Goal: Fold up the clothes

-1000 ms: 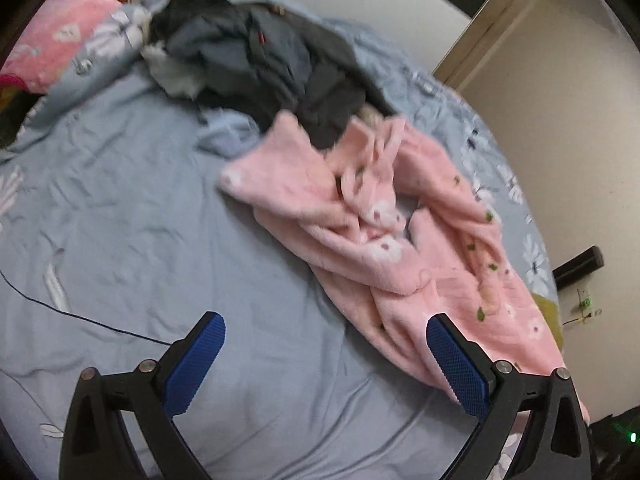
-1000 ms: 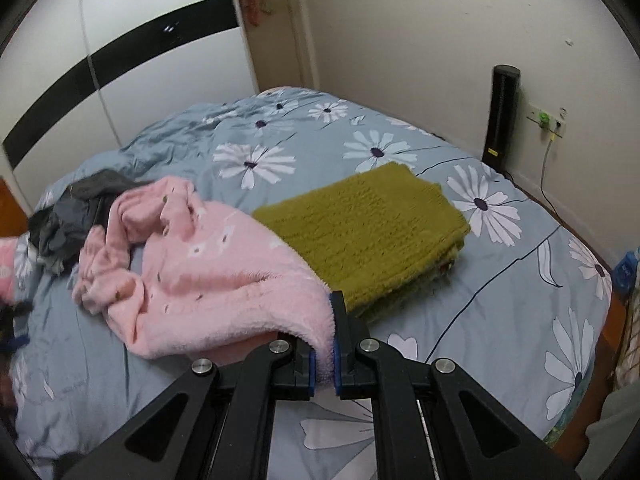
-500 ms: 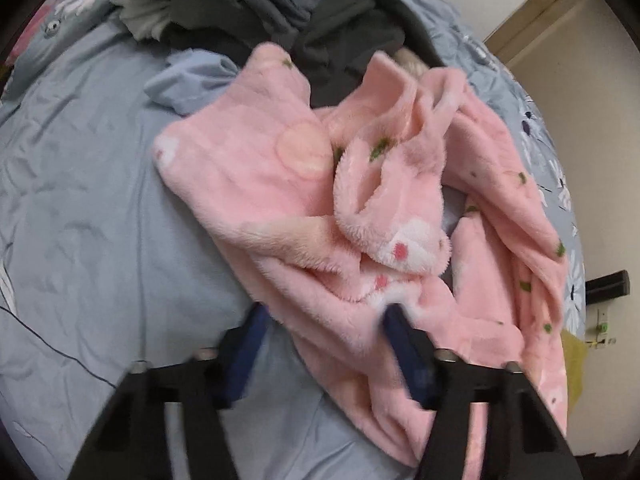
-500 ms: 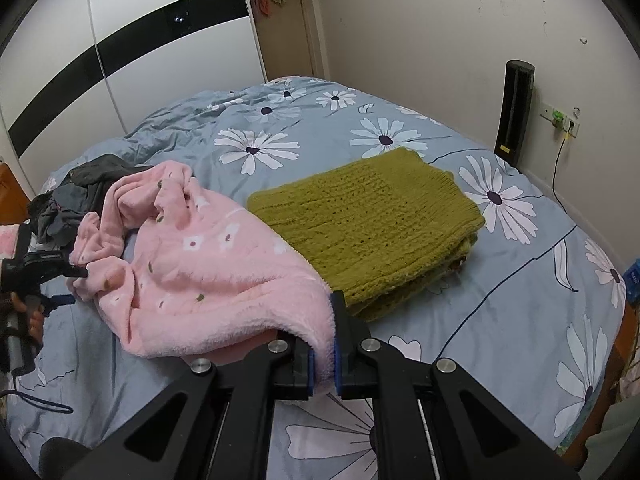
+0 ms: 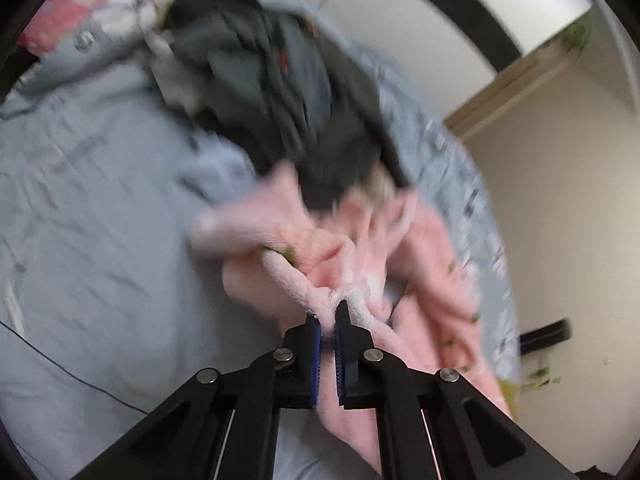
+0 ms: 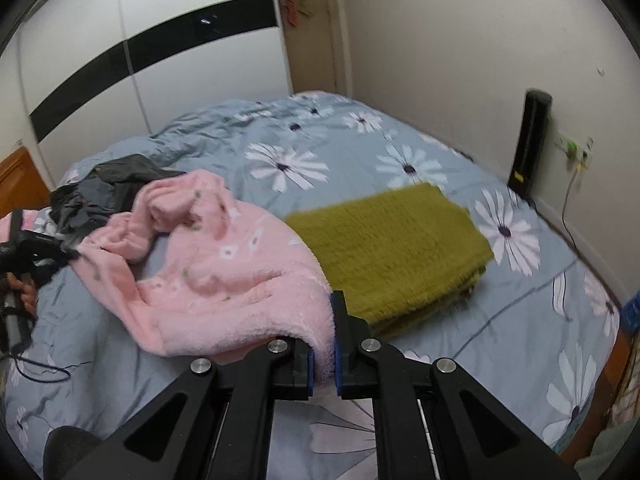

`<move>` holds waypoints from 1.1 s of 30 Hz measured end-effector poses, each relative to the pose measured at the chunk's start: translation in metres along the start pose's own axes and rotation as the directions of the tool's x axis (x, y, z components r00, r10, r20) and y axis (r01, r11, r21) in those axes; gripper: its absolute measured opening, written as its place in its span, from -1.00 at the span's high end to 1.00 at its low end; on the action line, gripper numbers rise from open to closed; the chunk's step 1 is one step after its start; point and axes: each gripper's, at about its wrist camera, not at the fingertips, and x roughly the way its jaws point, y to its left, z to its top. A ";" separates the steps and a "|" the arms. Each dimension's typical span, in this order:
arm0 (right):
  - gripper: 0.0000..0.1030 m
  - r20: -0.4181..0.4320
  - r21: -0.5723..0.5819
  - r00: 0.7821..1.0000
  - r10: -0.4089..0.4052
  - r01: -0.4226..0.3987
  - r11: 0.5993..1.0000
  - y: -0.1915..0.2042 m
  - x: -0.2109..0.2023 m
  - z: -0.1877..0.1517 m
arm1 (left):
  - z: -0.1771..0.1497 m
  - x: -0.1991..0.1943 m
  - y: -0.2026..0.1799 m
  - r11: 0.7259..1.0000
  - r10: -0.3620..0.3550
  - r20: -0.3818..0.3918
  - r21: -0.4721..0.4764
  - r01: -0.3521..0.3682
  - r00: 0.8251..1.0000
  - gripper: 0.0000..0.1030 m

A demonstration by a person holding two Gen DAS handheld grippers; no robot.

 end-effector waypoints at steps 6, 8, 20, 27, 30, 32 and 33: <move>0.86 0.083 -0.089 0.994 0.076 -0.068 0.994 0.045 -0.042 0.018 | 0.033 -0.116 0.068 0.999 -0.051 0.182 0.005 0.051 0.982 0.89; 0.86 0.085 -0.135 0.992 0.095 -0.083 0.987 0.063 -0.045 0.022 | 0.038 -0.132 0.091 0.999 -0.032 0.204 -0.007 0.034 0.978 0.89; 0.88 0.160 -0.330 0.973 0.167 -0.107 0.938 0.187 -0.010 0.134 | 0.095 -0.180 0.119 1.000 0.008 0.317 -0.007 -0.007 0.948 0.89; 0.89 0.173 -0.413 0.966 0.189 -0.103 0.905 0.202 -0.016 0.098 | 0.052 -0.192 0.158 0.997 0.040 0.313 0.052 -0.060 0.949 0.88; 0.89 -0.059 -0.489 0.993 0.099 -0.116 0.864 0.191 0.043 0.022 | -0.006 -0.151 0.218 0.990 0.135 0.165 -0.053 -0.128 0.977 0.88; 0.89 -0.193 -0.503 0.980 0.048 -0.140 0.853 0.175 0.072 -0.022 | -0.051 -0.126 0.255 0.974 0.187 0.054 -0.138 -0.179 0.981 0.88; 0.89 -0.249 -0.502 0.968 0.023 -0.149 0.852 0.165 0.085 -0.043 | -0.069 -0.117 0.268 0.967 0.191 0.012 -0.176 -0.186 0.981 0.88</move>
